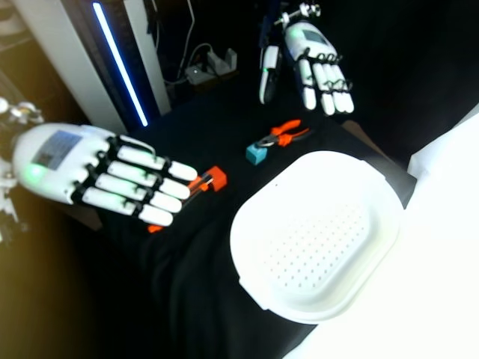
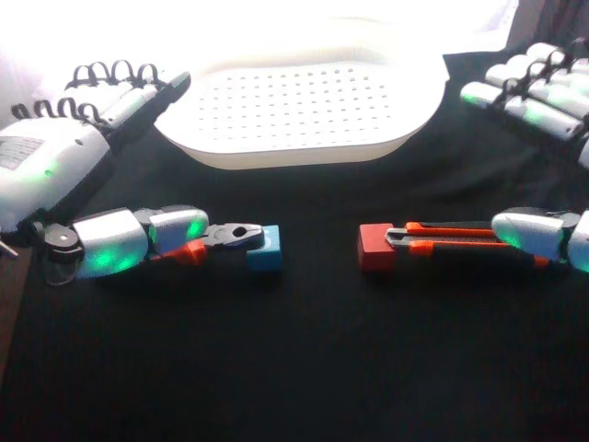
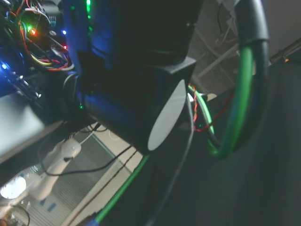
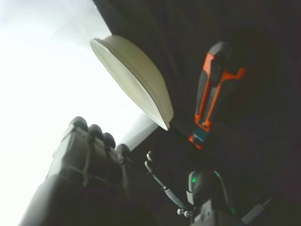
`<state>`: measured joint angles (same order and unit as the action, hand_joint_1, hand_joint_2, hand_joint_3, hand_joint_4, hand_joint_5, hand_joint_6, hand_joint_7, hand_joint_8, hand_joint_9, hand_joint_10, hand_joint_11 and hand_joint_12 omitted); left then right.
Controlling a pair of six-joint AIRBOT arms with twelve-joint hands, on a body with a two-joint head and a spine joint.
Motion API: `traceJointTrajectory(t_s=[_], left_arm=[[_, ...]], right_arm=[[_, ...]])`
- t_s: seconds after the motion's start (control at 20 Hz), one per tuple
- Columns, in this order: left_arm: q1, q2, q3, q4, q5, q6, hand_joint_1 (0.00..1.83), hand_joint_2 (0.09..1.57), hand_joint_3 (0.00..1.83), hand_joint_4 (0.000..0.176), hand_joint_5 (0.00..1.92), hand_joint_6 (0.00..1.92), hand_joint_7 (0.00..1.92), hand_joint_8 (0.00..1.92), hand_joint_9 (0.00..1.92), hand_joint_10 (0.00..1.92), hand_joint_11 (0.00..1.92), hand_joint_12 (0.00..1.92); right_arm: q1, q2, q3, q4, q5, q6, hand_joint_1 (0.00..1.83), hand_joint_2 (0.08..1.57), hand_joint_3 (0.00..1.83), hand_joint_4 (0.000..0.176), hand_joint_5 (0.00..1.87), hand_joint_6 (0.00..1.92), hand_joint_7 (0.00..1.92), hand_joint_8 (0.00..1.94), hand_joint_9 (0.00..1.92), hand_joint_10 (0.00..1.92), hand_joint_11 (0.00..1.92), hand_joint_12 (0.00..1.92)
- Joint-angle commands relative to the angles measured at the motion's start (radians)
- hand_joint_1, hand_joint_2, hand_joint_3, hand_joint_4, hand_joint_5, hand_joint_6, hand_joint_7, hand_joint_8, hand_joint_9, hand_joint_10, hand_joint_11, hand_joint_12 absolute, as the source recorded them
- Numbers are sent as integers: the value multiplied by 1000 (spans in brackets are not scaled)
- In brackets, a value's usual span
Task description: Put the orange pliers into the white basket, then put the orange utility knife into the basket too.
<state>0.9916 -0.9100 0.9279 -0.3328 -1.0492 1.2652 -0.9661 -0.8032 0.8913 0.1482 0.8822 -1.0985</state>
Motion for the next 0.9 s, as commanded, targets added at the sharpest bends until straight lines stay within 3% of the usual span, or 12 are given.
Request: traceJointTrajectory(t_s=[0.0,0.05,0.1,0.15,0.2,0.35,0.4,0.45,0.5,0.55,0.65,0.85], left_arm=[[-18,-10,6,30,-88,-1,431,1181,1,78,0,0,0,0,0,0,0,4],[-22,-15,8,30,-80,1,451,1185,1,51,0,0,0,0,0,0,0,0],[-24,-22,11,28,-71,2,441,1184,0,75,0,0,0,0,0,0,0,0],[-24,-28,12,25,-63,2,478,1181,0,52,0,0,0,0,0,0,0,0],[-24,-33,10,25,-51,2,478,1185,0,67,0,0,0,0,0,0,0,0],[-18,-38,2,27,-16,2,602,1176,0,74,0,0,66,24,79,35,38,19],[-10,-43,-1,25,-6,2,636,1161,5,64,13,11,150,23,80,255,7,510],[3,-50,-1,18,4,2,672,1150,2,39,66,11,209,26,19,585,1,937],[10,-55,-1,13,10,2,710,1149,1,26,135,20,250,36,3,727,0,1192],[19,-62,-1,4,22,2,706,1156,1,25,168,21,264,41,0,740,0,1299],[23,-72,1,2,43,2,681,1176,2,0,270,43,298,76,0,814,0,1345],[28,-103,27,-27,84,2,676,1219,1,9,341,38,231,302,0,899,0,1426]], right_arm=[[16,-2,4,-2,106,-6,127,1276,18,43,0,0,0,0,0,0,0,0],[16,-3,4,-2,104,-6,169,1277,13,42,0,0,0,0,0,0,0,0],[16,-6,4,-2,102,-6,166,1284,12,38,0,0,0,0,0,0,0,0],[16,-7,4,-2,100,-6,167,1286,12,36,0,0,0,0,0,0,0,0],[16,-8,4,-2,98,-6,150,1283,8,41,0,0,0,0,0,0,0,0],[16,-10,4,-2,91,-6,171,1274,1,42,0,0,0,0,0,0,0,0],[16,-11,4,-2,90,-6,150,1276,2,41,0,0,0,0,0,0,0,0],[16,-13,4,-2,88,-6,146,1278,3,40,0,0,0,0,0,0,0,0],[16,-15,4,-2,87,-6,164,1276,1,39,0,0,0,0,0,0,0,0],[16,-15,4,-2,83,-6,167,1274,0,41,0,0,0,0,0,0,0,0],[16,-17,5,-2,79,-6,160,1274,0,38,0,0,0,0,0,0,0,0],[16,-22,6,-2,73,-6,179,1278,2,30,0,0,0,0,0,0,0,0]])
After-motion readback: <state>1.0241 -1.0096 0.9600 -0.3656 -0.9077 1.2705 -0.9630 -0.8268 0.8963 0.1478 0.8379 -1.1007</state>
